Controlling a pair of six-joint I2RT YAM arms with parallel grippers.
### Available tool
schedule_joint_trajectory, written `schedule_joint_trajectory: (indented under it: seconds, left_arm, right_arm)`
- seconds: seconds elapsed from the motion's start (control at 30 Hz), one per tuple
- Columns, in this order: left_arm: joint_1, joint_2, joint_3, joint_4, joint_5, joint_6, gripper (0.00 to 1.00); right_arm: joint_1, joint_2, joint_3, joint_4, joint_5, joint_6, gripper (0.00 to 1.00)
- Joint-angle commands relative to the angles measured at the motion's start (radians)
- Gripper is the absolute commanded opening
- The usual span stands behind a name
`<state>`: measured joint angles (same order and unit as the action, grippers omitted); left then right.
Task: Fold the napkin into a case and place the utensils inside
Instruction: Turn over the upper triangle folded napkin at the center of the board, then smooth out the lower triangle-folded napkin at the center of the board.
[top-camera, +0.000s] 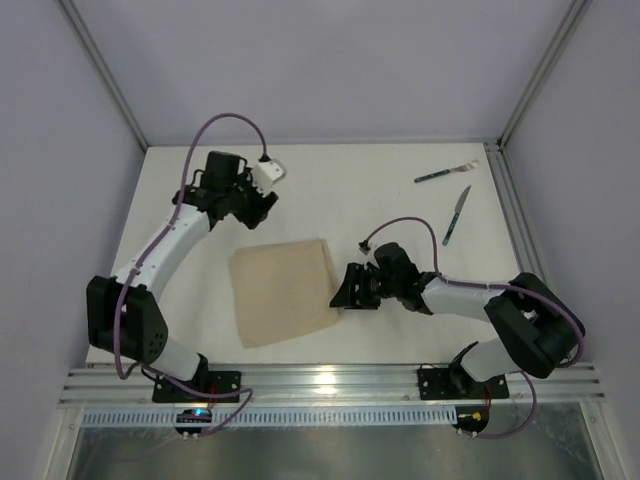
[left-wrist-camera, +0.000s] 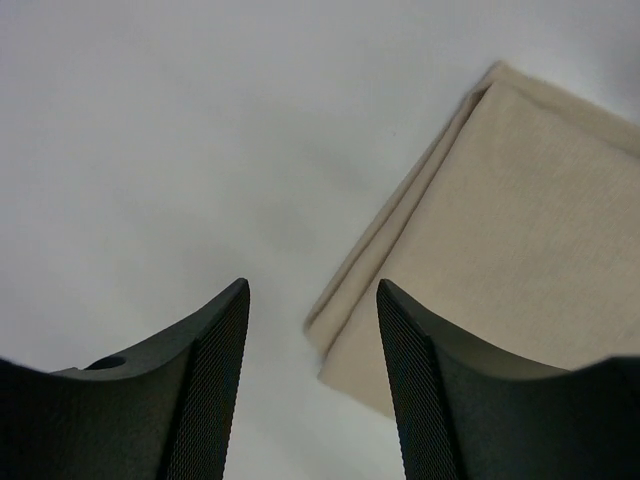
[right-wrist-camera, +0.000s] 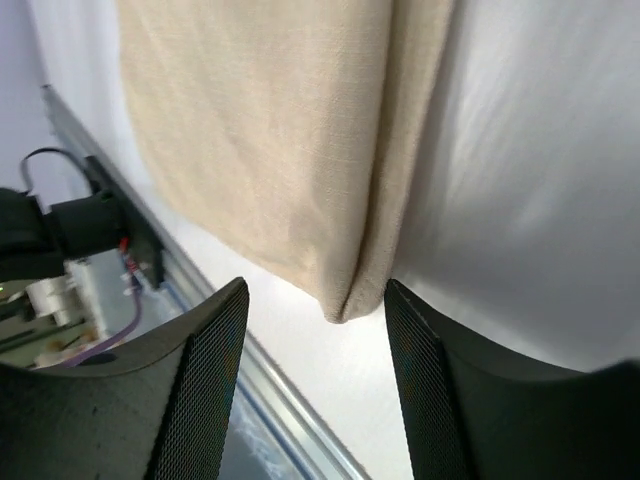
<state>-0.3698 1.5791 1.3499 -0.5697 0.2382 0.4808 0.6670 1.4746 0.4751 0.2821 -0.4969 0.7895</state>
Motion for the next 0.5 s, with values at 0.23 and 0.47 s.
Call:
schedule_joint_trajectory:
  seconds: [0.23, 0.47]
  left_arm:
    - [0.319, -0.125, -0.299, -0.039, 0.092, -0.073, 0.57]
    - [0.348, 0.025, -0.308, 0.036, 0.124, -0.088, 0.56]
  right_arm:
    - [-0.113, 0.114, 0.534, -0.469, 0.196, -0.456, 0.36]
    - [-0.129, 0.418, 0.824, -0.459, 0.178, -0.553, 0.44]
